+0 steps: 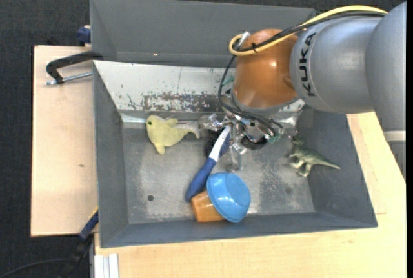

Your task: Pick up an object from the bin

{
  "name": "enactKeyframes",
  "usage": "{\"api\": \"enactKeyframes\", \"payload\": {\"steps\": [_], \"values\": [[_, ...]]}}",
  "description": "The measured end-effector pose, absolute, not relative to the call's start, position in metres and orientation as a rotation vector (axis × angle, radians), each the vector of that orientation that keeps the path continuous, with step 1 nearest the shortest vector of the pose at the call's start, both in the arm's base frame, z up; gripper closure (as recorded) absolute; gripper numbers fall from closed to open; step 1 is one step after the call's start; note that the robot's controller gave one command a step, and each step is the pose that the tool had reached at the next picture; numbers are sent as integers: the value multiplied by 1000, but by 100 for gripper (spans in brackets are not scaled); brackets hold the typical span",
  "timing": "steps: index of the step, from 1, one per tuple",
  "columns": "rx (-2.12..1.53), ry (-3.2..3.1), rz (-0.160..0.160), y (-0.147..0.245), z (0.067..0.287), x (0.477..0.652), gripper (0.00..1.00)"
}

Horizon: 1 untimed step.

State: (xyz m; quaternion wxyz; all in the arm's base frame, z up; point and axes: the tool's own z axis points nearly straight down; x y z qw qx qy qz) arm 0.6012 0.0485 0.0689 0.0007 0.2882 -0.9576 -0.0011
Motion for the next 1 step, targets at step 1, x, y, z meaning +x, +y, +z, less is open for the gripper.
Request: {"api": "enactKeyframes", "payload": {"steps": [1], "values": [[903,-3010,-2,49,70,602,0]]}}
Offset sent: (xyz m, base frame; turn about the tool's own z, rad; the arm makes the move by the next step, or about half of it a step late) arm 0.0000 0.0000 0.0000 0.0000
